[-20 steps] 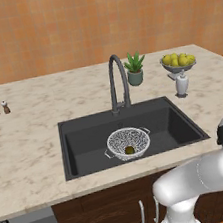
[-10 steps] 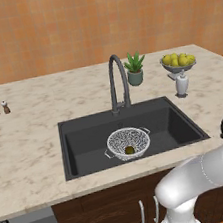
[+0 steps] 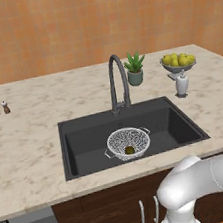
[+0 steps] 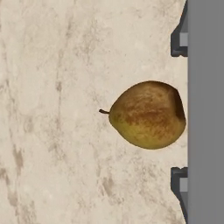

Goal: Put the colander in the sink, put the mango, pear in the colander, and turn on the sink faucet and pour water over the colander.

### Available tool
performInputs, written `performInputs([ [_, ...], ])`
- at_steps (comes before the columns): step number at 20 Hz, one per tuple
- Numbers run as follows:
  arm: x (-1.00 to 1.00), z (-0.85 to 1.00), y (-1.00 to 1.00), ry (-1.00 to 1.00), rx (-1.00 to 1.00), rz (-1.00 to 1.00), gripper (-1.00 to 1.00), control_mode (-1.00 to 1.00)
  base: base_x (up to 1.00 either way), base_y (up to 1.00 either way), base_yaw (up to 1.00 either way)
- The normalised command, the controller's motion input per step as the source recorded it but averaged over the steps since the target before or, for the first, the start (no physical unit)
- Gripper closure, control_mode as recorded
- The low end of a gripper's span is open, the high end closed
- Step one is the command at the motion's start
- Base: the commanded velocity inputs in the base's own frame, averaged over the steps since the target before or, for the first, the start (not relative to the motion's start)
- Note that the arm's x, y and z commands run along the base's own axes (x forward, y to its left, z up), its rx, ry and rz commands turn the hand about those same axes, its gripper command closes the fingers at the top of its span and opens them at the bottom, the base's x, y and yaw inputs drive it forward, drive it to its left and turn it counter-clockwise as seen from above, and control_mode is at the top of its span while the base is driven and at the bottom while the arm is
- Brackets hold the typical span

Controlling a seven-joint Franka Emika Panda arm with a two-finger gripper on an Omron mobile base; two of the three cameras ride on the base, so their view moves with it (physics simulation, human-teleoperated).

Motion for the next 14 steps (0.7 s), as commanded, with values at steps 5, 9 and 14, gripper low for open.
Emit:
performInputs([
  [5, 0.12, -0.29, 0.0, 0.0, 0.0, 0.0, -1.0, -1.0, 0.0, 0.0, 0.0],
  [9, 0.2, -0.33, 0.0, 0.0, 0.0, 0.0, -1.0, -1.0, 0.0, 0.0, 0.0],
  [14, 0.07, -0.33, -0.07, 0.0, 0.0, 0.01, -1.0, -1.0, 0.0, 0.0, 0.0],
])
